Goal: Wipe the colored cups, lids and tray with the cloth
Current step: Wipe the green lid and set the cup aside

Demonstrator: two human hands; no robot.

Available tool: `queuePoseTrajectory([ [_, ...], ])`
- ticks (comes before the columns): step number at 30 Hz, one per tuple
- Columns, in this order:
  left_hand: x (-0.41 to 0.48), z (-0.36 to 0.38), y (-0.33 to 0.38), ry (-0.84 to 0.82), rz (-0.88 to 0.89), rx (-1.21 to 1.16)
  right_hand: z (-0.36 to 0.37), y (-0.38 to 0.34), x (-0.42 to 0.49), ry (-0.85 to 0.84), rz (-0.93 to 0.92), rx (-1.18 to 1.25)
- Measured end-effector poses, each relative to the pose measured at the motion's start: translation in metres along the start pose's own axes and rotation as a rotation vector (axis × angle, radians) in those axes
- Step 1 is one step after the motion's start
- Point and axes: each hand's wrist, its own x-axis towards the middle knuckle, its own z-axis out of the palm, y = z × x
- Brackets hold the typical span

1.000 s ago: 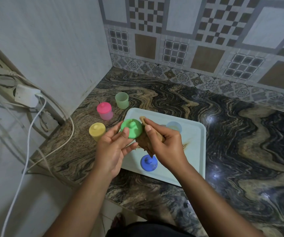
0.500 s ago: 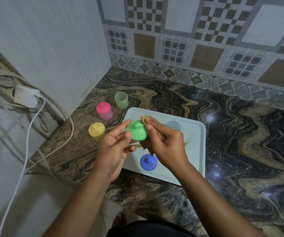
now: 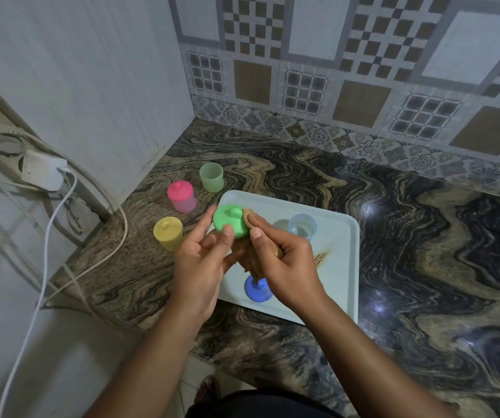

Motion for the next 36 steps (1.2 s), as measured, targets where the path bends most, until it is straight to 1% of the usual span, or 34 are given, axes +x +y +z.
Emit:
queuePoseTrajectory([
  [2,0.000,0.001,-0.001,-0.024,0.019,0.037,0.001,0.000,-0.001,0.000,-0.036,-0.035],
  [4,0.002,-0.001,-0.001,0.007,0.023,0.037,0.001,0.000,-0.002,-0.008,-0.115,-0.088],
  [7,0.003,-0.008,0.005,-0.021,-0.016,0.027,0.001,0.002,-0.002,0.009,-0.222,-0.148],
  [11,0.006,-0.018,0.014,-0.093,-0.039,0.050,0.006,-0.001,-0.003,0.040,-0.277,-0.130],
  [15,0.006,-0.017,0.016,-0.104,-0.006,0.129,0.011,0.002,-0.006,0.094,-0.343,-0.155],
  [19,0.005,-0.019,0.017,-0.100,-0.007,0.154,0.010,0.004,-0.002,0.138,-0.408,-0.196],
  [21,0.002,-0.019,0.015,-0.107,-0.022,0.183,0.008,0.002,0.001,0.157,-0.381,-0.213],
  [24,-0.001,-0.019,0.011,-0.107,-0.050,0.190,0.003,0.000,0.007,0.136,-0.279,-0.233],
  [27,0.001,-0.016,0.006,-0.011,-0.052,0.136,0.002,0.001,0.009,0.093,-0.109,-0.199],
  [29,0.001,-0.011,0.003,0.036,-0.047,0.102,0.004,0.001,0.010,0.079,-0.038,-0.175],
  [33,-0.001,-0.002,0.001,0.081,-0.010,0.114,0.005,-0.003,0.006,0.085,-0.003,-0.107],
  [36,0.001,-0.004,0.003,0.146,0.022,0.088,0.003,-0.005,-0.002,0.064,-0.085,-0.108],
])
